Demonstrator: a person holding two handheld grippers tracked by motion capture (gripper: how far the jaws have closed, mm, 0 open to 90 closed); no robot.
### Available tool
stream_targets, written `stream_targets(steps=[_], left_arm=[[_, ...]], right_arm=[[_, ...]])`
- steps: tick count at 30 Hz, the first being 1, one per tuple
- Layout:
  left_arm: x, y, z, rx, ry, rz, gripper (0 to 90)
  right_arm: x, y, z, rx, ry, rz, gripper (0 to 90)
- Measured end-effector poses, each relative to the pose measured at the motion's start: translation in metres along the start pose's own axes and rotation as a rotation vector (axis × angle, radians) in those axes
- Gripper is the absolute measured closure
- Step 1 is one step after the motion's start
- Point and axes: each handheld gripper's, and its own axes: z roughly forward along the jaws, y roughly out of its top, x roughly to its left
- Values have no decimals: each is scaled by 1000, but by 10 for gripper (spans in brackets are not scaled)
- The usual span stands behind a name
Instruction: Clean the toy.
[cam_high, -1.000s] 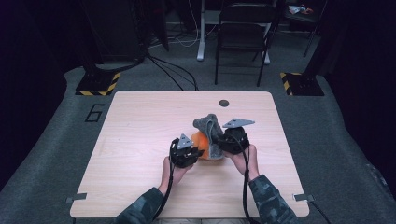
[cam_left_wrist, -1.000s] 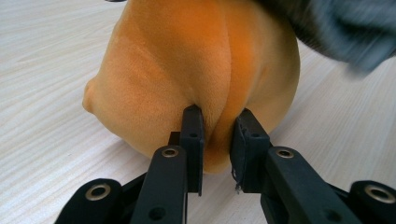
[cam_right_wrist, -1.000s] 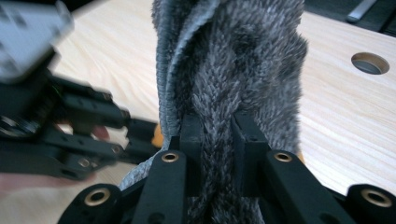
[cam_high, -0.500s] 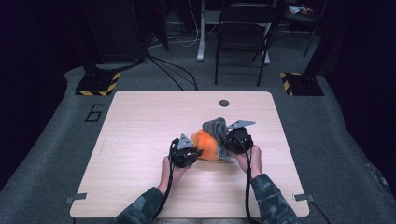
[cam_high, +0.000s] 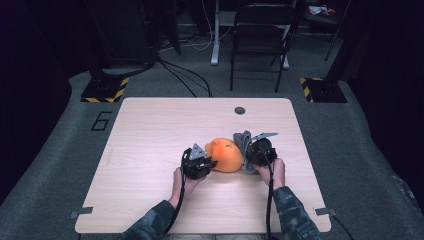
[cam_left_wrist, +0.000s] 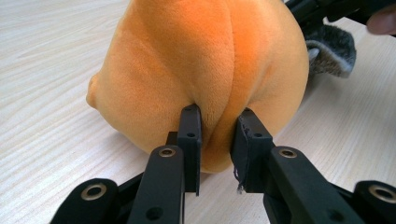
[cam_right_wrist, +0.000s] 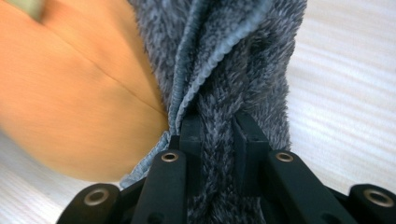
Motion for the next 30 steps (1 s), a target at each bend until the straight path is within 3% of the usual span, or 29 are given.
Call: stream_targets(steps=[6, 8, 10, 14, 18, 24, 28, 30], left_arm=[[4, -1, -1, 2, -1, -3, 743], [4, -1, -1, 0, -5, -21, 743], [5, -1, -2, -2, -2, -21, 742], [7, -2, -2, -2, -7, -25, 741], [8, -2, -2, -7, -5, -32, 738], [9, -2, -2, -8, -5, -34, 730], [9, -2, -2, -7, -4, -30, 721], [9, -2, -1, -8, -5, -30, 709]], right_arm=[[-9, -10, 18, 81, -25, 6, 756], [-10, -12, 22, 96, -21, 15, 755], [-8, -10, 20, 104, -33, -9, 756], [-10, -7, 13, 84, -45, -8, 761], [-14, 2, -7, 9, -41, 17, 763], [-4, 18, -43, -128, 49, 13, 763], [15, 23, -44, -123, 129, -13, 762], [25, 22, -34, -85, 123, -52, 761]])
